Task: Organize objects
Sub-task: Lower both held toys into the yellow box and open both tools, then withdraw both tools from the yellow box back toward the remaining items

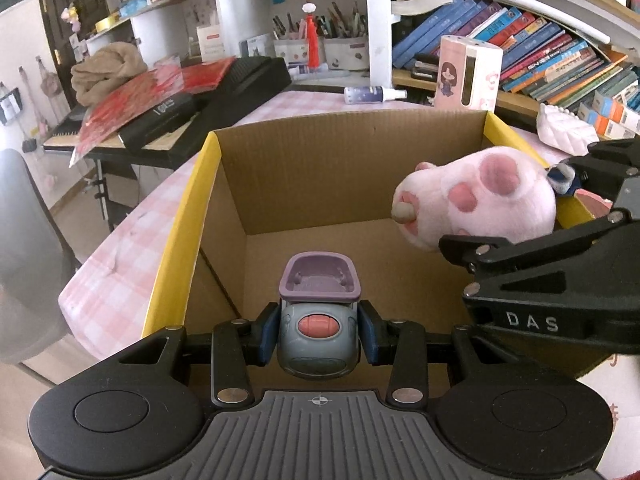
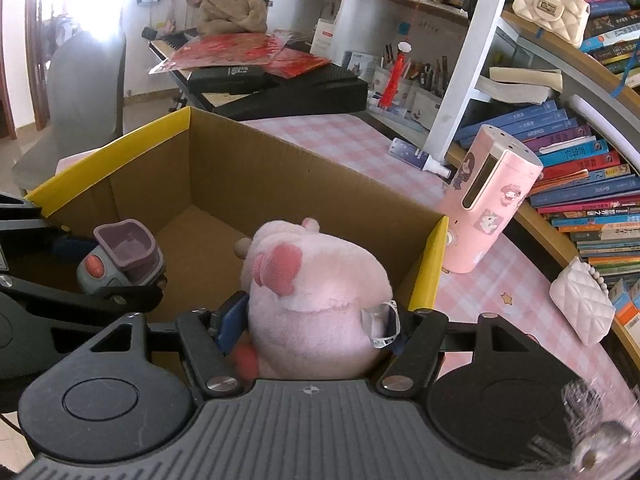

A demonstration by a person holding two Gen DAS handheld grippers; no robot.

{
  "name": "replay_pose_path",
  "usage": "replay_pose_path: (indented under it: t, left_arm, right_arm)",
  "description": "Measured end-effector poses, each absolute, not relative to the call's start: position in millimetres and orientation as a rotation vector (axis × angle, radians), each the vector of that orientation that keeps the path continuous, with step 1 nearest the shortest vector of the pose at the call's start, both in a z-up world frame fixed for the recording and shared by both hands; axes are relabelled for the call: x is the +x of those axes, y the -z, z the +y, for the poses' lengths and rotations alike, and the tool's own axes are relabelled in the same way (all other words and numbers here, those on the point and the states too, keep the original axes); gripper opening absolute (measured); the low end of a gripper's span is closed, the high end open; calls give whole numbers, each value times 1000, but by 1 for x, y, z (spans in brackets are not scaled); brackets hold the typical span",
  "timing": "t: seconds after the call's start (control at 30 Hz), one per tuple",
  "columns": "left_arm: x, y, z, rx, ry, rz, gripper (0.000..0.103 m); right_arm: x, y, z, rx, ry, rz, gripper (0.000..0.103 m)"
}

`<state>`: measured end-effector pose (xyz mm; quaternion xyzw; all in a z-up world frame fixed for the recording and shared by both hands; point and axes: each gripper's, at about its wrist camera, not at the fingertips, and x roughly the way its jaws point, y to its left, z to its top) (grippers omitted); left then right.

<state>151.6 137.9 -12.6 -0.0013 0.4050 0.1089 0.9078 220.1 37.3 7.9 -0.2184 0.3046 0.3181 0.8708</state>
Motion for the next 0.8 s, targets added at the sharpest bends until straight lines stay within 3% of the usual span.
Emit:
replay_pose_path:
  t: [0.13,0.27,0.8]
  left_arm:
    - [145,8,134,-5,-201,802,56]
    - [138,0,130,18,-203,755,61]
    - [91,-32,137,-42,-264,613,80]
  right_arm:
    - [219,-11,34,-423,-677,621,77]
    - [216,-14,29,-383,-663,585,81]
    - [167,-46,-10,-192,-520,450,81]
